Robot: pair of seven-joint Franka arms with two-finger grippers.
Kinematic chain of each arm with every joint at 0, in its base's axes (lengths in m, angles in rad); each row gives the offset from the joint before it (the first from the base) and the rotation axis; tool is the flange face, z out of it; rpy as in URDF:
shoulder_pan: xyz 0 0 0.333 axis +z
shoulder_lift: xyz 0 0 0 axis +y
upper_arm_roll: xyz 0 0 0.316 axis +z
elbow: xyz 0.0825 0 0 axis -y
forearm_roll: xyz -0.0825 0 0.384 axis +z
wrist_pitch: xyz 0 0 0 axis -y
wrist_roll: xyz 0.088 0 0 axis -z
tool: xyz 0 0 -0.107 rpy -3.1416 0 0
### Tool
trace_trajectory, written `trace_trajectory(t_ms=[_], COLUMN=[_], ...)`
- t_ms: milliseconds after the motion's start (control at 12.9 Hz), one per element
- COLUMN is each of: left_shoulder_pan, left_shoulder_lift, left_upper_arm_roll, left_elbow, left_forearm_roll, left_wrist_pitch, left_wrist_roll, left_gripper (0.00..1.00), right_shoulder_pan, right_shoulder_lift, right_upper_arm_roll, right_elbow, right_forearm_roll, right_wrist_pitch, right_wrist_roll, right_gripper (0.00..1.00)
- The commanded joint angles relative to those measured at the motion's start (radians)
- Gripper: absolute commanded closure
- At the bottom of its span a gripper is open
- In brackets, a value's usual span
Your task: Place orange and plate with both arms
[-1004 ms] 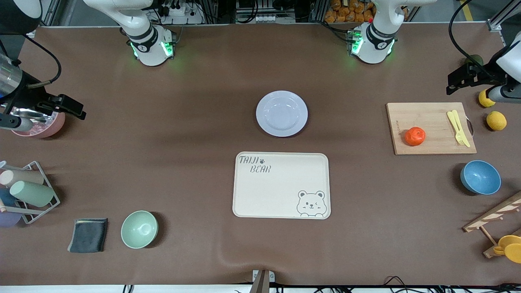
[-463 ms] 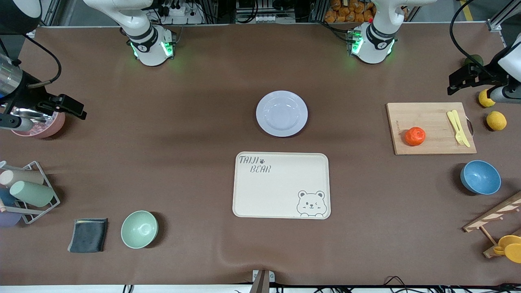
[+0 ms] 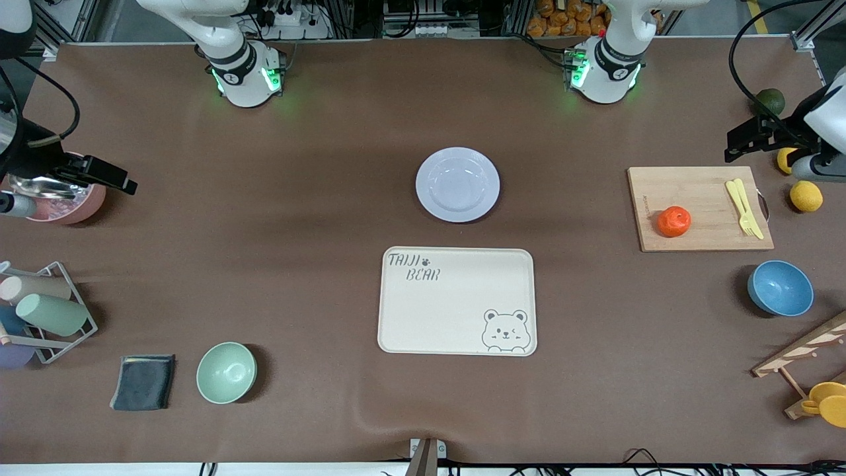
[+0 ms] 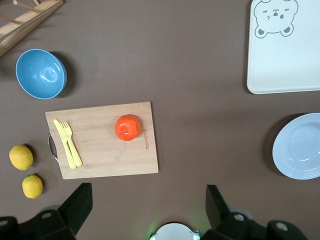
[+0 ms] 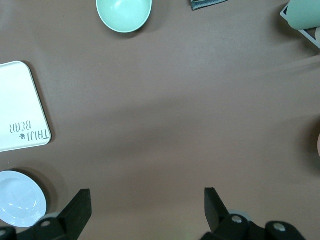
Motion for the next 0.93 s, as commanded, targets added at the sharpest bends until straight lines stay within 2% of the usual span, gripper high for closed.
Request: trace_trajectory(t_ms=[0,232,463,618,849], left_shoulder_pan=[0.001,-0.007,0.004,0.012,0.053], left_shoulder_lift=[0.02,0.076,0.151,0.166,0.118], left_upper_arm_roll=[0.002,0.002,-0.001,0.001,-0.001], left_elbow=[0.019,0.019,-0.013,-0.096,-0.289], left_forearm_roll=[0.002,0.069,0.085,0.091,0.095], left_wrist_pitch=[-0.015,-0.014,-0.014,0.011,0.205], left_wrist_roll=[0.0,0.0,0.005,0.003,0.005], left_gripper=[0.0,0.0,0.0,0.0,0.0], right_shoulder_pan=[-0.013,-0.01,-0.013,-0.019,-0.028], right_shoulder_lift=[0.01,0.014,0.02,0.023,0.025], right_upper_arm_roll=[0.012,0.012,0.012,0.012,0.012], right_elbow=[0.021,0.019,0.019,0.013,0.003], right_forearm_roll=[0.017,0.026,0.06,0.06,0.092], right_wrist_pitch=[-0.016,-0.016,-0.036,-0.038,-0.038], right_wrist_roll=[-0.008,-0.008,-0.008,-0.015,-0.043], right_gripper=[0.0,0.0,0.0,0.0,0.0])
